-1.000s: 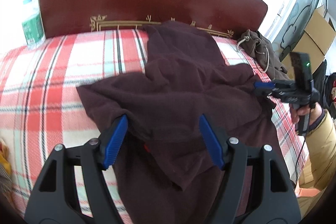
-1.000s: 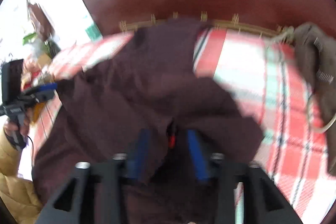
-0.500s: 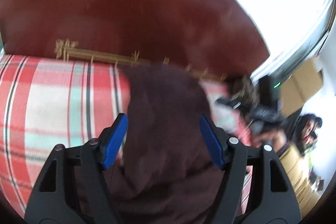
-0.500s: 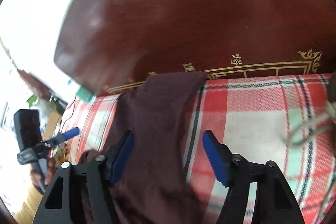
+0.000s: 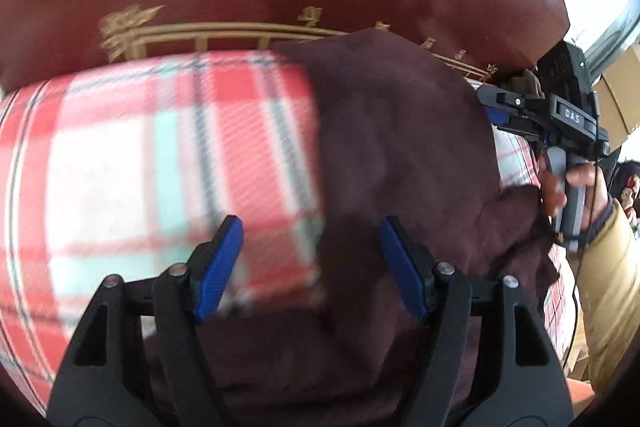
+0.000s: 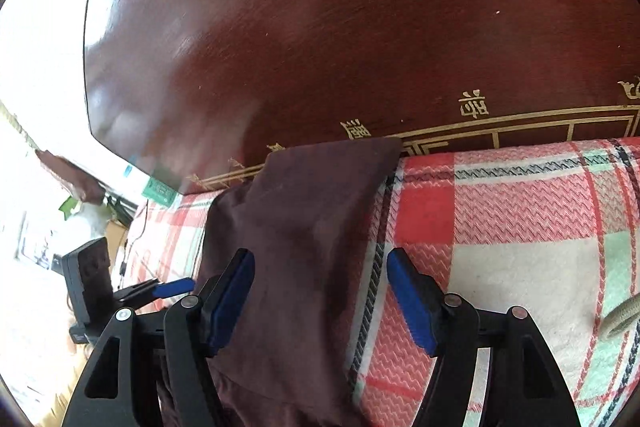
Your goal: Fold clothes
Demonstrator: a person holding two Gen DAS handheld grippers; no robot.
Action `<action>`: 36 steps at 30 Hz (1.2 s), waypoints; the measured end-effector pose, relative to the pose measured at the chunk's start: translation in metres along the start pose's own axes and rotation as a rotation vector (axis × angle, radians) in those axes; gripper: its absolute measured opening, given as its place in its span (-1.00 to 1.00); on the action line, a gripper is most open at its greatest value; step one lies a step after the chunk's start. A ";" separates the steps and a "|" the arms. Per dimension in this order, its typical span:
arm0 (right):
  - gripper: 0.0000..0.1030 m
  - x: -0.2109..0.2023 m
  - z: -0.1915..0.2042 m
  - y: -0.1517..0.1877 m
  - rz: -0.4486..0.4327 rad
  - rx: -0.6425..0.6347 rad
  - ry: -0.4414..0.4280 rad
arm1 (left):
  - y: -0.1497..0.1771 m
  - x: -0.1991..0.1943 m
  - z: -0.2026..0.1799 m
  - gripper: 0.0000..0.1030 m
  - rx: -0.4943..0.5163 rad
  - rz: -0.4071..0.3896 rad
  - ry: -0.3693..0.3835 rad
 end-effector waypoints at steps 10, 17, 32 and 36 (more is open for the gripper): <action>0.37 0.001 0.000 -0.005 0.005 0.001 -0.036 | -0.008 -0.042 0.001 0.40 0.003 -0.091 0.054; 0.37 0.013 0.000 -0.012 0.008 0.043 -0.053 | -0.052 0.031 -0.036 0.40 0.024 0.015 0.057; -0.84 0.034 0.016 -0.024 0.014 -0.022 -0.026 | -0.093 0.068 -0.022 -0.76 -0.145 0.015 0.108; -0.85 0.010 0.031 -0.024 -0.038 -0.070 -0.072 | -0.087 0.048 -0.033 -0.76 -0.093 -0.031 0.174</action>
Point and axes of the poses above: each gripper's, at about its wrist camera, not at the fingertips, and x roughly the way its jaws point, z to its left, y to its underside, the point moved 5 cm from there along x, roughly the way its jaws point, and after that the axes turned 5 degrees about -z, right-handed, at the moved point
